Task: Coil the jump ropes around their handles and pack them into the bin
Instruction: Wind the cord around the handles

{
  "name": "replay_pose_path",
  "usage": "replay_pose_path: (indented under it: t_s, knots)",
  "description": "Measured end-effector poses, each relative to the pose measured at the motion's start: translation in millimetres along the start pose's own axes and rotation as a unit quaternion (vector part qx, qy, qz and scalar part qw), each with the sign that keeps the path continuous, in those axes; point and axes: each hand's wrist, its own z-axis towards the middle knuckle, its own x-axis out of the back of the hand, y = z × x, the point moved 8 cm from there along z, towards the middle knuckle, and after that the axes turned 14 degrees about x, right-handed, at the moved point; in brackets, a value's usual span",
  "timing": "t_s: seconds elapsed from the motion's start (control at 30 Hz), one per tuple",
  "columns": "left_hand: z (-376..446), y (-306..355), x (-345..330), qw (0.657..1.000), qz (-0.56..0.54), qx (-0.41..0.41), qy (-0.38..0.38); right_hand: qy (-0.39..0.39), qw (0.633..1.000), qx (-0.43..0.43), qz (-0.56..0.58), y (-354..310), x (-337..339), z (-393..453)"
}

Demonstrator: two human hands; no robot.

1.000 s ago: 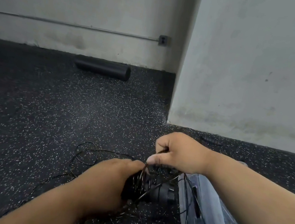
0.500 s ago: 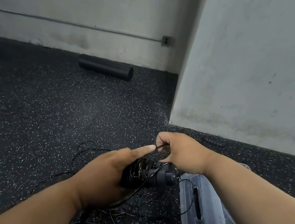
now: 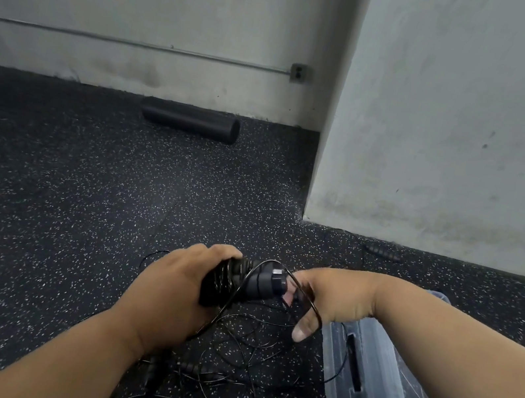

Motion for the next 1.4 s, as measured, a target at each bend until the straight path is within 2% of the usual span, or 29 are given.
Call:
replay_pose_path:
  t_s: [0.1, 0.17, 0.23, 0.3, 0.57, 0.73, 0.87, 0.93, 0.97, 1.0, 1.07, 1.13, 1.2, 1.3, 1.4]
  knots:
    - [1.7, -0.8, 2.2, 1.0, 0.012, 0.004, 0.007, 0.02, 0.989, 0.049, 0.142, -9.4, -1.8, 0.5]
    - [3.1, -1.1, 1.0, 1.0, 0.017, 0.007, -0.001, 0.064, 0.974, 0.064, 0.209, -12.5, 4.5, 0.3]
    - [3.9, -2.2, 2.7, 1.0, 0.008, 0.019, 0.006, 0.135, 0.942, 0.073, 0.297, -10.2, 13.9, 0.5]
    - [4.7, -4.2, 6.2, 0.999, -0.003, 0.034, 0.022, 0.142, 0.911, 0.086, 0.378, -10.6, 12.6, 2.7]
    - [2.4, -11.3, 6.2, 0.988, -0.105, 0.107, 0.023, 0.081, 0.959, 0.11, 0.249, -24.0, -16.7, 11.2]
    - [1.6, -11.8, 4.3, 0.984, -0.128, 0.122, 0.029, 0.112, 0.987, 0.039, 0.106, -14.8, -22.9, 18.2]
    - [3.1, -18.3, 6.2, 0.975, -0.159, 0.151, 0.042, 0.118, 0.992, -0.016, -0.052, -1.1, -11.6, 9.0]
    - [5.5, -29.1, 12.6, 0.959, -0.203, 0.189, 0.059, 0.111, 0.992, -0.053, -0.029, 16.9, -11.8, 4.9]
    - [6.9, -35.4, 15.9, 0.949, -0.228, 0.206, 0.067, 0.13, 0.988, -0.082, 0.031, 31.8, -11.1, 2.1]
    - [8.2, -40.9, 19.0, 0.94, -0.251, 0.219, 0.075, 0.167, 0.972, -0.116, 0.118, 47.1, -10.0, -2.1]
    - [9.6, -49.7, 23.2, 0.924, -0.289, 0.236, 0.09, 0.226, 0.908, -0.198, 0.294, 77.7, -13.7, -10.7]
    - [10.9, -54.5, 23.1, 0.906, -0.329, 0.248, 0.094, 0.251, 0.848, -0.252, 0.392, 96.6, -19.3, -16.0]
    - [11.5, -54.9, 19.4, 0.897, -0.351, 0.256, 0.083, 0.289, 0.811, -0.29, 0.418, 113.2, -20.3, -21.1]
    - [11.5, -51.4, 16.3, 0.902, -0.344, 0.252, 0.073, 0.375, 0.75, -0.324, 0.438, 139.1, -15.7, -34.3]
    - [11.0, -51.2, 18.1, 0.901, -0.343, 0.255, 0.082, 0.412, 0.727, -0.338, 0.433, 152.3, -8.7, -44.3]
